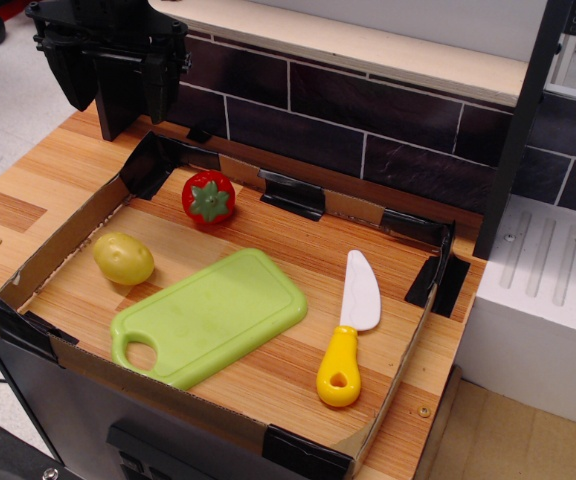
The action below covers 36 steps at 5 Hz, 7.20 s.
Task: Put knife on cutting board
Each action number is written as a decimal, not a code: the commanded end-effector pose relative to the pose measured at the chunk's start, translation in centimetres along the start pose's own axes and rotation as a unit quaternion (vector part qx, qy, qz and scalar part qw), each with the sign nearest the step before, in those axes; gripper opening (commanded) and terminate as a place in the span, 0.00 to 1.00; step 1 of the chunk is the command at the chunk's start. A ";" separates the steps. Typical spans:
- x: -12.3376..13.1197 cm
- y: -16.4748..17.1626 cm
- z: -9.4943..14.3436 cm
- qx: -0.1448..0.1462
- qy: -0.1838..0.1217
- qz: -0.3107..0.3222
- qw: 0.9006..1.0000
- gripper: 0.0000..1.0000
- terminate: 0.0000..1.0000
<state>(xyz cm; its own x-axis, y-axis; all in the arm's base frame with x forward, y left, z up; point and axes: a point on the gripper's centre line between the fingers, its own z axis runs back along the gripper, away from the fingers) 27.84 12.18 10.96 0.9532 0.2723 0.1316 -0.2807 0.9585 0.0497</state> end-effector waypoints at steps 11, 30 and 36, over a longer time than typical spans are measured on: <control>-9.7 -16.0 -5.5 -0.015 0.034 0.109 0.993 1.00 0.00; -10.3 -5.6 -7.1 0.003 0.061 -0.315 0.947 0.00 0.00; -2.2 -2.1 2.8 -0.091 0.012 0.050 0.995 1.00 0.00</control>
<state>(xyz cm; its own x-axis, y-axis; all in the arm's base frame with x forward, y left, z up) 25.17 8.13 12.04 0.9302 0.3608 0.0671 -0.3491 0.9263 -0.1417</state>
